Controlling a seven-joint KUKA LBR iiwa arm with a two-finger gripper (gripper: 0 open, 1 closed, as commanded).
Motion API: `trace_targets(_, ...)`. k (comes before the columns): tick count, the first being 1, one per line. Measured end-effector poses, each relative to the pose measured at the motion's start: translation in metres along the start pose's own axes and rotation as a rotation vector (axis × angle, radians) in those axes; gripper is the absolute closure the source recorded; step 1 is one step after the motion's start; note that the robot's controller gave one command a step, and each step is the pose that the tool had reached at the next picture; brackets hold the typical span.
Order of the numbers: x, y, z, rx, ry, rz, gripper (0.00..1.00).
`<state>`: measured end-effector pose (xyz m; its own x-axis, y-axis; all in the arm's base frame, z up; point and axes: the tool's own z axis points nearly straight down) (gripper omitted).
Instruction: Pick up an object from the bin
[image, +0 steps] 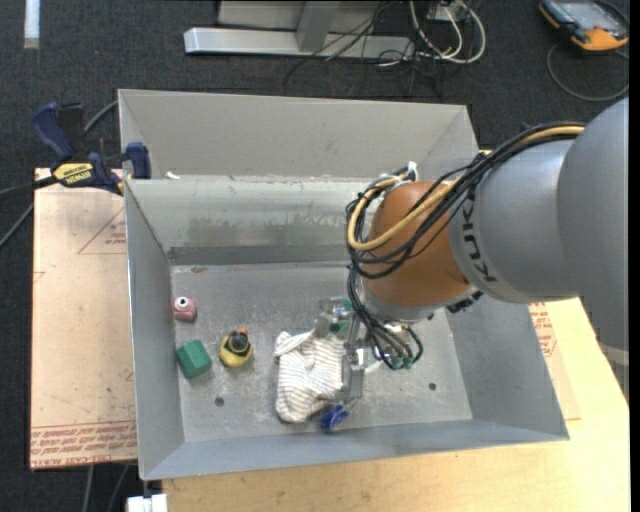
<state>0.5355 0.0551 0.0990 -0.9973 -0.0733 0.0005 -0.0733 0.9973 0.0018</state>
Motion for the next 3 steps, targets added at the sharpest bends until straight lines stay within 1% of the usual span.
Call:
trace_targets(1, -0.0255, -0.0147, 0.0121, 0.000, -0.005, -0.394, 1.00)
trace_targets(3, -0.0246, -0.0147, 0.0107, 0.000, -0.003, -0.395, 1.00)
